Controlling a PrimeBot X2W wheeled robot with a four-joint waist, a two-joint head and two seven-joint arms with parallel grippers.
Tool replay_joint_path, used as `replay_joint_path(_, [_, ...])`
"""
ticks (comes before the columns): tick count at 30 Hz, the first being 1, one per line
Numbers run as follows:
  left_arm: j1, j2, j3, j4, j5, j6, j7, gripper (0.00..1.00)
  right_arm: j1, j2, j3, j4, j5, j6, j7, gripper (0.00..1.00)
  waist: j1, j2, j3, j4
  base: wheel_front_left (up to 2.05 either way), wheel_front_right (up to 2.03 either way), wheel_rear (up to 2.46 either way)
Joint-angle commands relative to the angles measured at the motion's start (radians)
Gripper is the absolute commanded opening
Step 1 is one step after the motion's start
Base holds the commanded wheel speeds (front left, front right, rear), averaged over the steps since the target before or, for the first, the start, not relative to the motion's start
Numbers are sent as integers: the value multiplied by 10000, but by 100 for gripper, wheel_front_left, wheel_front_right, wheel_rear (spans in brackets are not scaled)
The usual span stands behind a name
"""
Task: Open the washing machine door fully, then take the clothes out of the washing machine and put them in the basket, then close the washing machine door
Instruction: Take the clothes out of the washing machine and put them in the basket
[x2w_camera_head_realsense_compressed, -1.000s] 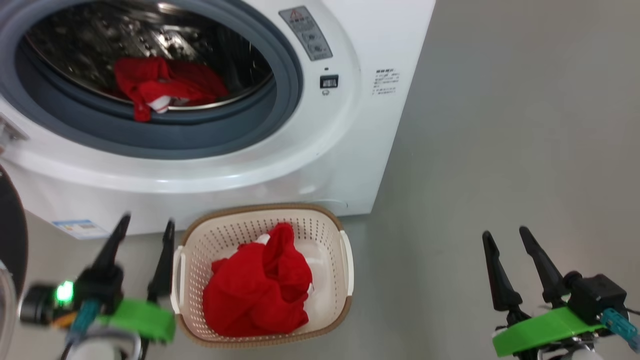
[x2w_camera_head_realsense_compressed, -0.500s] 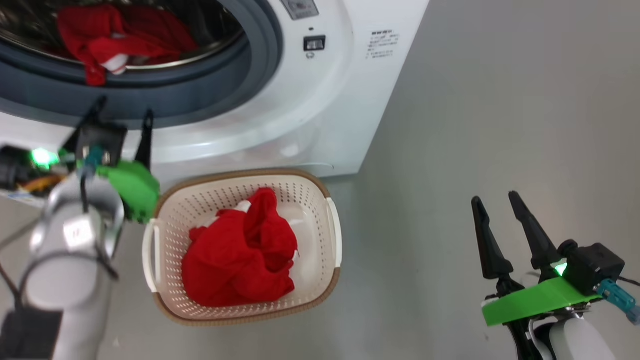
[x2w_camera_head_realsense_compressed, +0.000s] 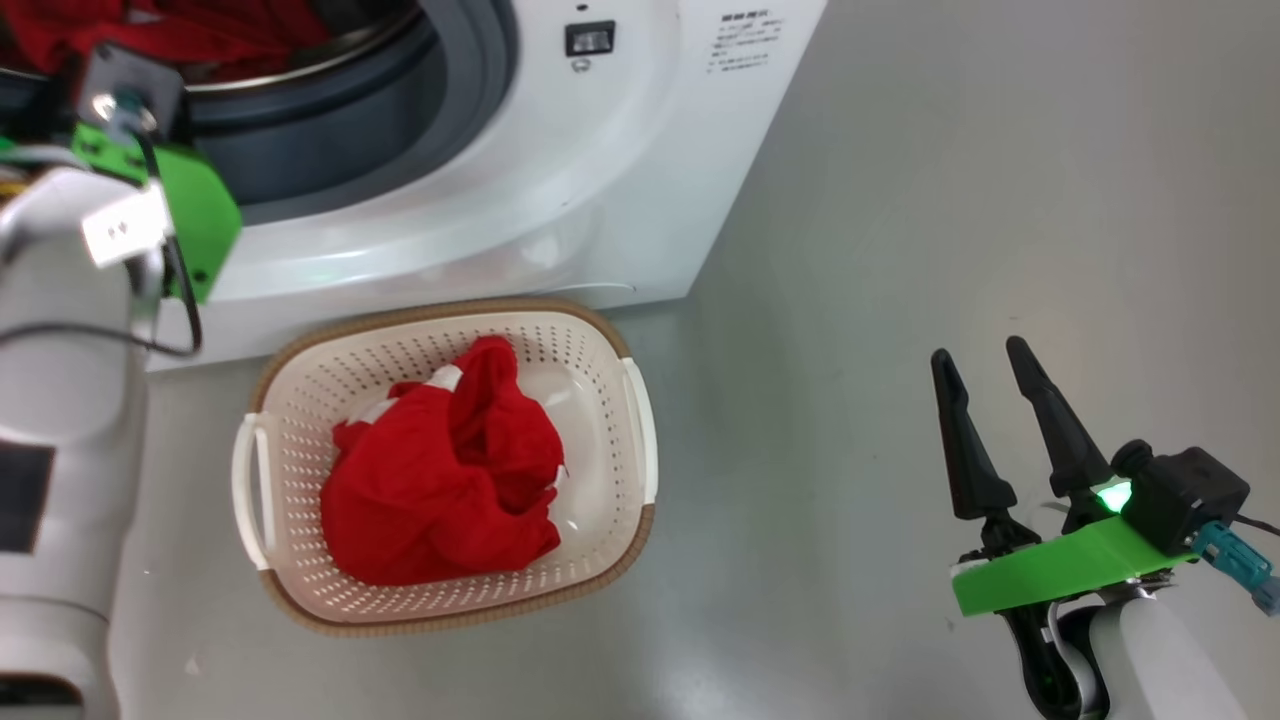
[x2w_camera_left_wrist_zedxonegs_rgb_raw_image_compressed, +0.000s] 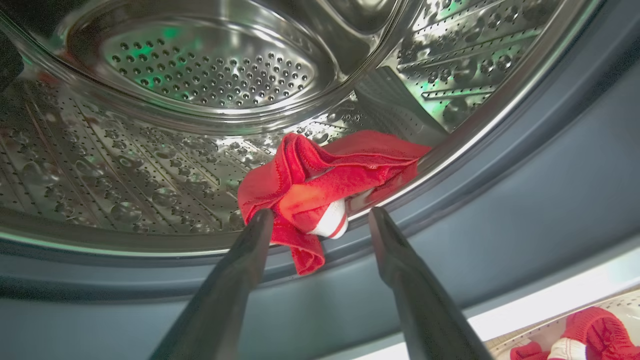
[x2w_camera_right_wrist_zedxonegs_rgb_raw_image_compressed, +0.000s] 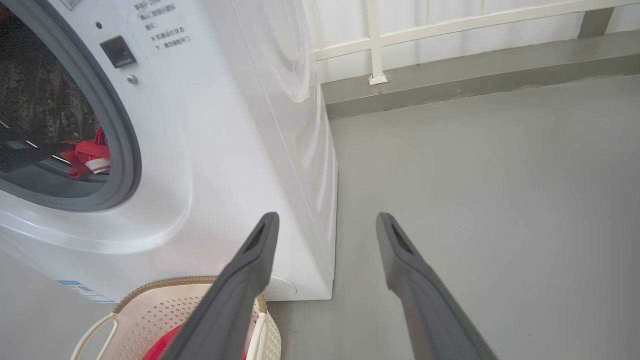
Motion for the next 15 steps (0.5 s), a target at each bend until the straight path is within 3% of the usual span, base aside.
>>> replay_joint_path(1, [-367,531,111,-21,142,161,92,100,-133,-30,285,-251,238,48,-65,100,0,-1,183,-148,0,0,0])
replay_joint_path(15, [-1692,992,-242,1345,315,682,365,100,-449,-30,588,-319,669,48,-65,100,0,-1,830,-752,0,0,0])
